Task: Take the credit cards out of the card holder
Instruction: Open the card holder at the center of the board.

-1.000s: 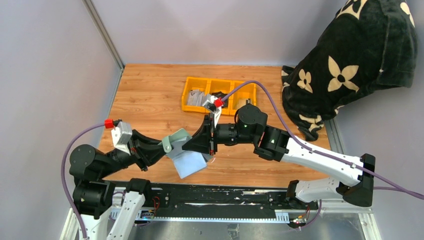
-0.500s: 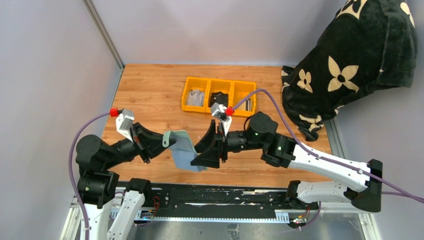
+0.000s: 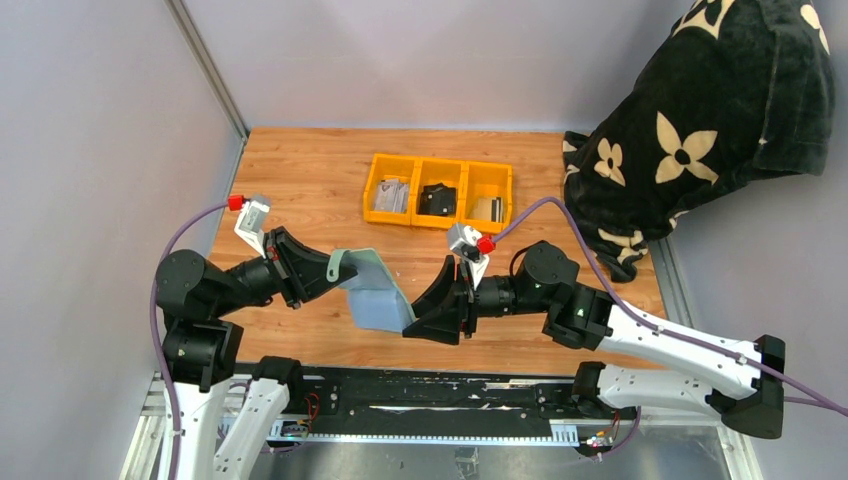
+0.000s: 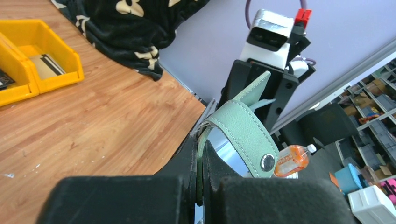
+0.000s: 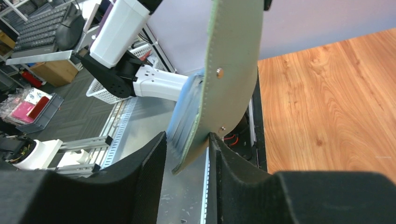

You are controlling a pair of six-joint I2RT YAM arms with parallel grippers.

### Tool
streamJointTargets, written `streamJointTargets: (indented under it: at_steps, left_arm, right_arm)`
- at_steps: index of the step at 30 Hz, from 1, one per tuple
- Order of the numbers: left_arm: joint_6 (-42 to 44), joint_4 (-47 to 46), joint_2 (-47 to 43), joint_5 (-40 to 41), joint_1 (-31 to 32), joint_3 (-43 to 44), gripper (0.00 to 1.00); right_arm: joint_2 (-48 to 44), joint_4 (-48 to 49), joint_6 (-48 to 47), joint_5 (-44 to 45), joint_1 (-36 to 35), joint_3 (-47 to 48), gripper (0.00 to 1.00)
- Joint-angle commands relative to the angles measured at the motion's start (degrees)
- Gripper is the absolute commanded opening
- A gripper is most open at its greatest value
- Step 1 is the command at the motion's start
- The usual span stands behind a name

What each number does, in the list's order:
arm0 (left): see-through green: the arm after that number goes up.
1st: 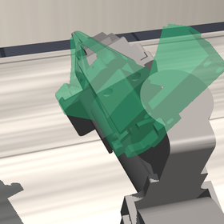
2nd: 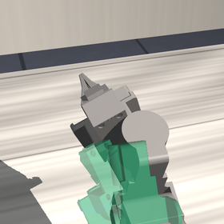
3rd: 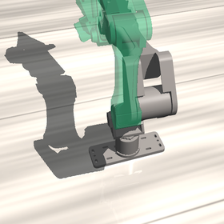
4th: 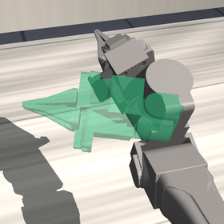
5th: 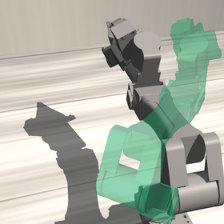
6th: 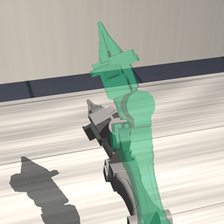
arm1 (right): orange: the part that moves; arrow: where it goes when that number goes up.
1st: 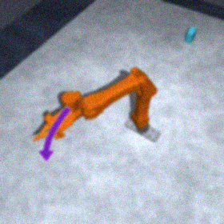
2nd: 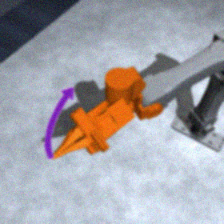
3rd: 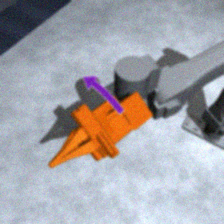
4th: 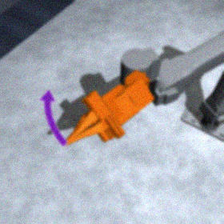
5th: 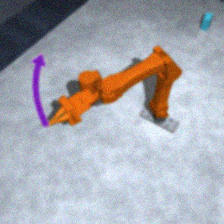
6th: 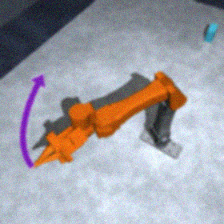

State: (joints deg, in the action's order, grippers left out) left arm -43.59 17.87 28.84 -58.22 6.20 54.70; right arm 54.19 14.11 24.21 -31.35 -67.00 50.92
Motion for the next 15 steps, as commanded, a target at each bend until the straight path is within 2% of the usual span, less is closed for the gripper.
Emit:
streamJointTargets:
  at_steps: [1, 11, 13, 15]
  left_arm:
    - [-4.54, -4.29, 0.41, -2.86, 0.04, 1.38, 0.0]
    - [-8.05, -6.83, 0.95, -4.78, 0.04, 1.92, 0.0]
    - [-8.53, -7.14, 0.8, -4.89, 0.11, 1.66, 0.0]
    - [-9.12, -7.42, 0.63, -5.16, 0.04, 1.4, 0.0]
  right_arm:
    - [1.18, -3.03, -3.54, 2.78, -0.58, 2.1, 0.39]
    - [0.73, -2.54, -6.1, 8.75, -0.58, 2.78, 0.23]
    - [0.97, -1.78, -6.27, 10.25, -0.59, 3.18, 0.22]
    - [1.7, -1.31, -6.28, 11.85, -0.59, 4.15, 0.26]
